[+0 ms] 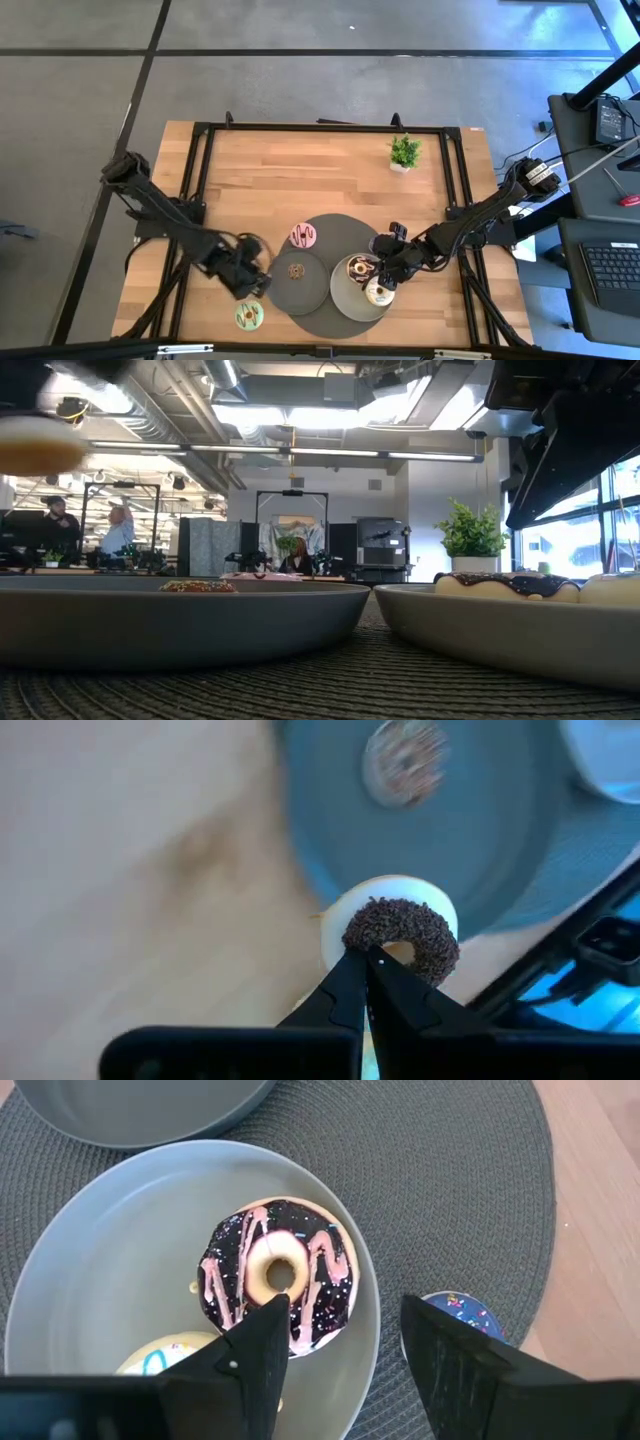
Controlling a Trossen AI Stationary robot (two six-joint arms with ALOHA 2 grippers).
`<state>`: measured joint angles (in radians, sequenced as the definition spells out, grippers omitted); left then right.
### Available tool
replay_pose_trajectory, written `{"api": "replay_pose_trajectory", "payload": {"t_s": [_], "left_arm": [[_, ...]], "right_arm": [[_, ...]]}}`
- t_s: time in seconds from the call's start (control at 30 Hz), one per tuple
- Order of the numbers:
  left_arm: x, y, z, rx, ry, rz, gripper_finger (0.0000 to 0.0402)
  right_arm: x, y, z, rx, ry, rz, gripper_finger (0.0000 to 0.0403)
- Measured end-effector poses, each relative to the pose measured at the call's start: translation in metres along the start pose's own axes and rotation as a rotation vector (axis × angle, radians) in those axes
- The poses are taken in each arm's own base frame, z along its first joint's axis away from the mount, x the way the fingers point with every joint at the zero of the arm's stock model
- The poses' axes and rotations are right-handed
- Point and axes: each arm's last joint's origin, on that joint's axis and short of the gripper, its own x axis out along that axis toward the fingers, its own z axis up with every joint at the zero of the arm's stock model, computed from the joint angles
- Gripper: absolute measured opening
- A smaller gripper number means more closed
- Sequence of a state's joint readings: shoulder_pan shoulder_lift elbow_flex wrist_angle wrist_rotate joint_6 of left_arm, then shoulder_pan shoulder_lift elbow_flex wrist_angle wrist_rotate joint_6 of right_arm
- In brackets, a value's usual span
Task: Pick & Place donuts
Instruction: Put the small dark brown donut on the black plate
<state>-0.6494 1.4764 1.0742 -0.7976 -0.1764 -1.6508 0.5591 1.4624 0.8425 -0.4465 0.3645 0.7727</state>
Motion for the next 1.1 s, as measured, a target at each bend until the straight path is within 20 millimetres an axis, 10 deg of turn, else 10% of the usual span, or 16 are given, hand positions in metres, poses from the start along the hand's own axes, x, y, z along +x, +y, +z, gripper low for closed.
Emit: {"api": "replay_pose_trajectory", "payload": {"t_s": [0.3,1.1], "left_arm": [[0.045,-0.029,0.038,0.165,0.108,0.103,0.0002],[0.091,-0.041,0.039,0.093,0.146,0.111,0.0004]], "right_arm": [[0.000,0.000,0.000,0.007,-0.001,0.000,0.0193],[0.000,0.000,0.000,0.000,0.000,0.000,0.0193]]}}
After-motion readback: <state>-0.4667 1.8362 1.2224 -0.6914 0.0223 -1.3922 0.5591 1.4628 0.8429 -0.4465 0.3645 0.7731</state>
